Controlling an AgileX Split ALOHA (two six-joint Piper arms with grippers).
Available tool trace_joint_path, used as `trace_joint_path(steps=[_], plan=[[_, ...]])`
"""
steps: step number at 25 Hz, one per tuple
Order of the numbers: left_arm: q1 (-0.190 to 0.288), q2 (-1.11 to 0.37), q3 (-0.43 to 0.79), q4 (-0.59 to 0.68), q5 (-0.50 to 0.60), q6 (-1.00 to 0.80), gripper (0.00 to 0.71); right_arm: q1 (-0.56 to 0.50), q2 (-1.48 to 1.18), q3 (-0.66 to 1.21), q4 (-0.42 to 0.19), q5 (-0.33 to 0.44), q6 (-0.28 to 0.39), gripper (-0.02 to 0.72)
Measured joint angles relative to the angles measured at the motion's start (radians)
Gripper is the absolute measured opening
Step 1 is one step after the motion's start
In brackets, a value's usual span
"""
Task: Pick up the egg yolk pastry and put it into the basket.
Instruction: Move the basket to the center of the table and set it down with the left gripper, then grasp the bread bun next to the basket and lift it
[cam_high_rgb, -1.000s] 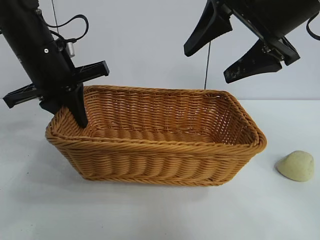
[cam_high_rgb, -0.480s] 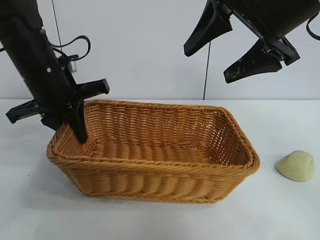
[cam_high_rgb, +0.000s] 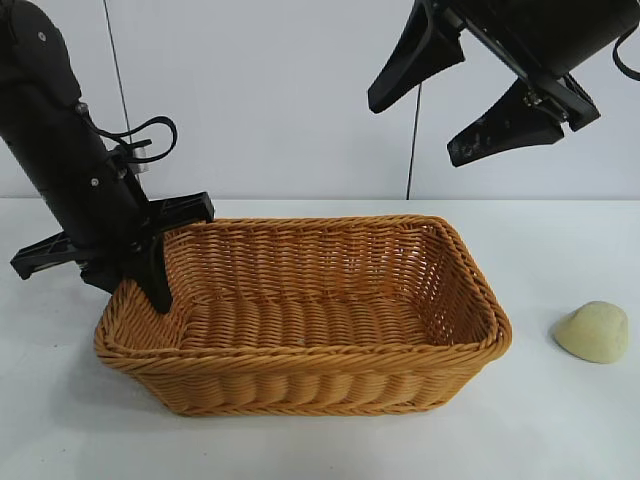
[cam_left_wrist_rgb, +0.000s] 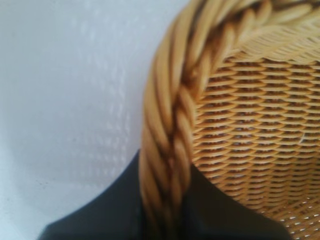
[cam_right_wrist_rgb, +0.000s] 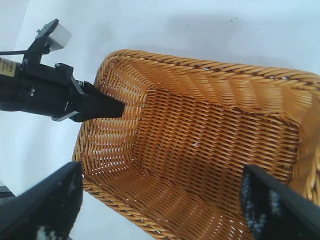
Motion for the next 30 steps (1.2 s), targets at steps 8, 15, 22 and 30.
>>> trace_joint_path(steps=[8, 15, 22, 30], plan=[[0.000, 0.000, -0.004, -0.001, 0.015, 0.002, 0.538, 0.000, 0.000, 0.000, 0.000, 0.000, 0.000, 0.615], [0.000, -0.026, -0.111, 0.009, 0.168, 0.004, 0.641, 0.000, 0.000, 0.000, 0.000, 0.000, 0.006, 0.615], [0.000, -0.061, -0.314, 0.078, 0.336, 0.004, 0.643, 0.000, 0.000, 0.000, 0.000, 0.000, 0.009, 0.615], [0.043, -0.061, -0.414, 0.270, 0.387, -0.045, 0.644, 0.000, 0.000, 0.000, 0.000, 0.000, 0.011, 0.615]])
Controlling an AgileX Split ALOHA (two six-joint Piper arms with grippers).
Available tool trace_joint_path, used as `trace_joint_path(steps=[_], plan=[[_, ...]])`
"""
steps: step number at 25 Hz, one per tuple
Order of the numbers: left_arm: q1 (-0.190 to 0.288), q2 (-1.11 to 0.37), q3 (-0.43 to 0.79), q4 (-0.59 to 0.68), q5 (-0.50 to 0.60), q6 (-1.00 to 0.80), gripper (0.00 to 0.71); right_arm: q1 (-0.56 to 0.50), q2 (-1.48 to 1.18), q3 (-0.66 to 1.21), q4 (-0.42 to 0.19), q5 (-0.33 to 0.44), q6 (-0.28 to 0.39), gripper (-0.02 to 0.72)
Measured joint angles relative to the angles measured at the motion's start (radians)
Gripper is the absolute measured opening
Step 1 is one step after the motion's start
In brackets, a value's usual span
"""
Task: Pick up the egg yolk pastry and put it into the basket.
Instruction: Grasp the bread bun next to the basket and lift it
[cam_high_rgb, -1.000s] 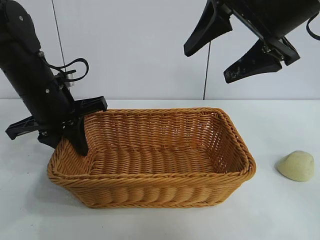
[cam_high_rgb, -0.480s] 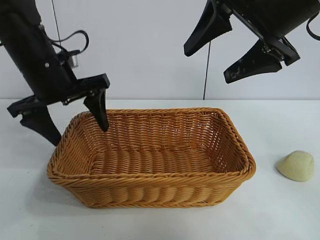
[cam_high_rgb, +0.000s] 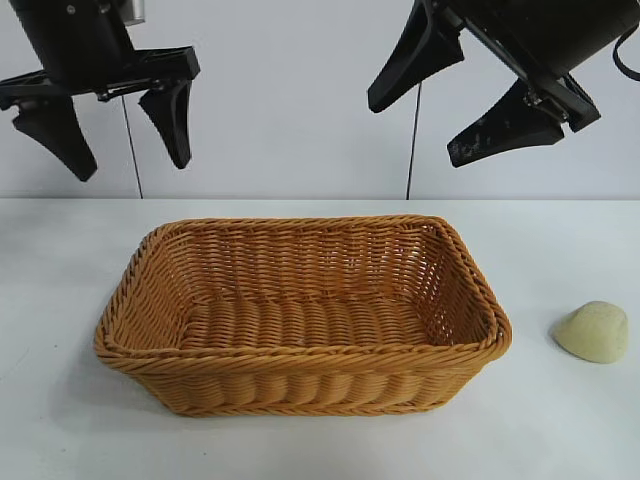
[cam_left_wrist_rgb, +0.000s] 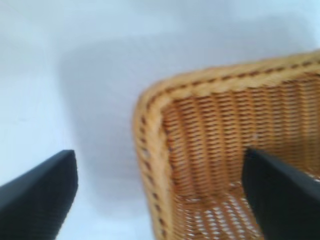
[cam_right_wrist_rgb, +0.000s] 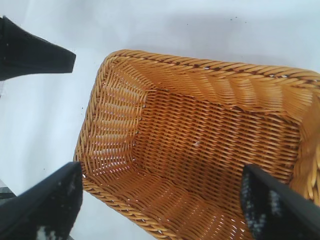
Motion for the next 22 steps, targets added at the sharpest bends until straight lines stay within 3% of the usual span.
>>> trace_joint_path(steps=[6, 9, 17, 22], plan=[[0.140, 0.000, 0.000, 0.095, 0.034, 0.006, 0.644, 0.000, 0.000, 0.000, 0.000, -0.001, 0.000, 0.615], [0.182, 0.000, -0.001, 0.112, 0.072, 0.037, 0.644, 0.000, 0.000, 0.000, 0.000, -0.001, 0.000, 0.615], [0.198, -0.024, 0.006, 0.157, 0.104, 0.075, 0.644, 0.000, 0.000, 0.000, -0.001, 0.000, 0.001, 0.615], [0.198, -0.183, 0.118, 0.168, 0.103, 0.076, 0.644, 0.000, 0.000, 0.000, -0.002, 0.003, 0.001, 0.615]])
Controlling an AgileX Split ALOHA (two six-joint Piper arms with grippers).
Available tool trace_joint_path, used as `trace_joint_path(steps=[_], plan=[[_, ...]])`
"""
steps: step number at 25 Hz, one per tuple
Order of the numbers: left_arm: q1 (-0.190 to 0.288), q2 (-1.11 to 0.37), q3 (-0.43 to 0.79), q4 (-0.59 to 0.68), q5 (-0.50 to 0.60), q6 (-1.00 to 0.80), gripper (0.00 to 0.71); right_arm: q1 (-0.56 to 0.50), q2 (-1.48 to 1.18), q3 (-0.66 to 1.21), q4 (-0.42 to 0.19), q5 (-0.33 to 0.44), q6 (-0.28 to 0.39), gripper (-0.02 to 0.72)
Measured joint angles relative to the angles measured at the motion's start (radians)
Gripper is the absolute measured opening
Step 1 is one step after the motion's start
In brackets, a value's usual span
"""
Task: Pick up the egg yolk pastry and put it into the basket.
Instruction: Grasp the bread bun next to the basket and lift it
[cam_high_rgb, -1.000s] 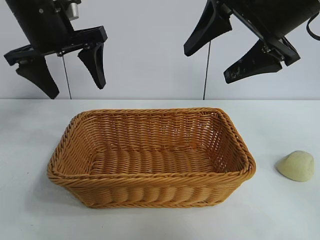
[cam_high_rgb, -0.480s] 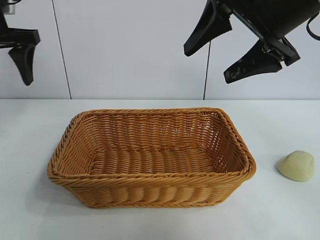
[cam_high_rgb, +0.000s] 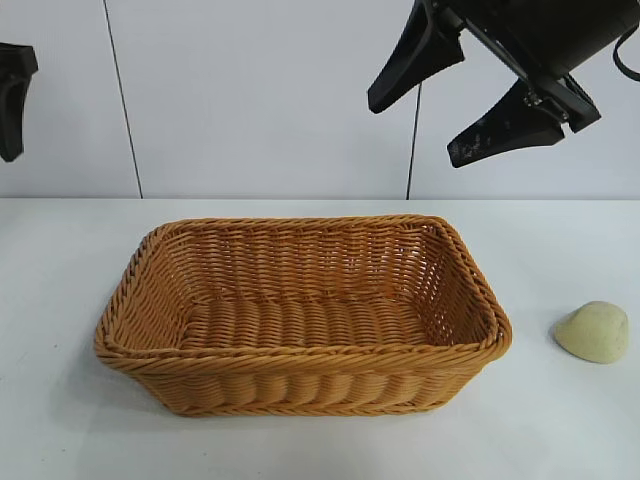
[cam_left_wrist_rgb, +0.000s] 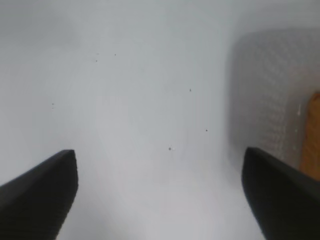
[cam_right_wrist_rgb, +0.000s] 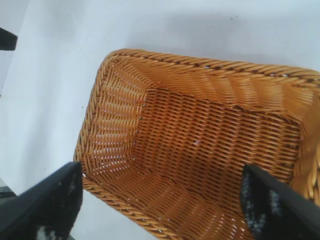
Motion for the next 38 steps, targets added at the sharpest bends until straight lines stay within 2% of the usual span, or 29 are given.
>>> trace_joint_path(steps=[3, 16, 22, 26, 27, 30, 34, 38], plan=[[0.000, -0.143, 0.114, 0.002, 0.001, 0.000, 0.644, 0.000, 0.000, 0.000, -0.002, 0.000, 0.000, 0.615], [0.000, -0.923, 0.692, 0.005, 0.003, 0.000, 0.643, 0.000, 0.000, 0.000, -0.002, 0.003, 0.000, 0.615], [0.000, -1.239, 0.935, 0.004, -0.101, 0.000, 0.643, 0.000, 0.000, 0.000, -0.002, 0.003, 0.000, 0.615], [0.000, -1.419, 1.024, 0.004, -0.132, -0.001, 0.643, 0.000, 0.000, 0.000, -0.002, 0.003, 0.000, 0.615], [0.000, -1.419, 1.024, 0.004, -0.132, -0.001, 0.643, 0.000, 0.000, 0.000, -0.002, 0.003, 0.000, 0.615], [0.000, -1.551, 1.053, 0.002, -0.131, -0.001, 0.643, 0.000, 0.000, 0.000, -0.002, 0.003, 0.000, 0.615], [0.000, -1.656, 1.053, -0.002, -0.132, -0.001, 0.643, 0.000, 0.000, 0.000, -0.005, 0.003, 0.000, 0.615], [0.000, -1.763, 1.057, -0.002, -0.134, -0.001, 0.643, 0.000, 0.000, 0.000, -0.058, 0.005, 0.041, 0.615]])
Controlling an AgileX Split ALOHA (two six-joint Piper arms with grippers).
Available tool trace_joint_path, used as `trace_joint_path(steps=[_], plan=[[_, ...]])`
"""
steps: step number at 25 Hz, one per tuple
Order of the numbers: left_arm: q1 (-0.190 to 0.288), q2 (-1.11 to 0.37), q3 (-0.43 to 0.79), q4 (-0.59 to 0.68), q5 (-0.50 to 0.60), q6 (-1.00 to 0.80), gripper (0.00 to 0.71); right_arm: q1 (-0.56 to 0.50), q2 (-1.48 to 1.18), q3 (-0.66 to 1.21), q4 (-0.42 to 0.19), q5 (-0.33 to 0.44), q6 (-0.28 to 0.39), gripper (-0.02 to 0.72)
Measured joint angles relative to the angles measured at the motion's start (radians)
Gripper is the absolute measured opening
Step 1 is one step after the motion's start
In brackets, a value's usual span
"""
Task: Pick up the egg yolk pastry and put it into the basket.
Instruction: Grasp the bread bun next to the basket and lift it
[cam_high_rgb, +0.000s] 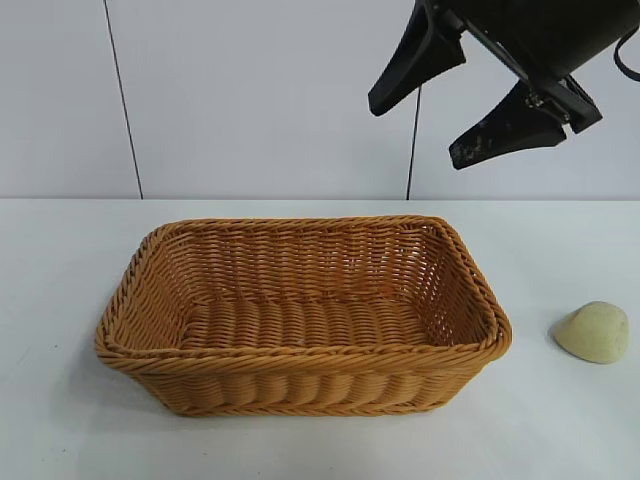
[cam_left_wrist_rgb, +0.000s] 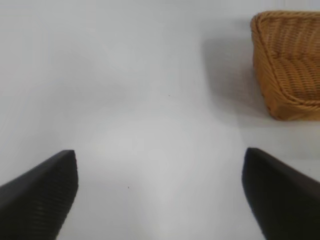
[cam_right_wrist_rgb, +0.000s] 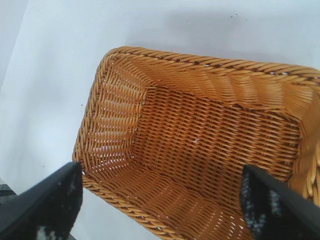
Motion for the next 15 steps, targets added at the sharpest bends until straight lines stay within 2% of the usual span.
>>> trace_joint_path(steps=[4, 10, 13, 15], plan=[[0.000, -0.023, 0.000, -0.001, 0.000, 0.000, 0.643, 0.000, 0.000, -0.016, -0.176, 0.024, 0.117, 0.615], [0.000, -0.023, 0.000, -0.003, 0.000, 0.000, 0.643, 0.000, 0.003, -0.126, -0.552, 0.162, 0.314, 0.615], [0.000, -0.023, 0.000, -0.003, 0.000, 0.000, 0.643, -0.004, 0.020, -0.163, -0.670, 0.240, 0.357, 0.615], [0.000, -0.023, 0.000, -0.003, 0.000, 0.000, 0.643, -0.022, 0.035, -0.167, -0.690, 0.271, 0.363, 0.615]])
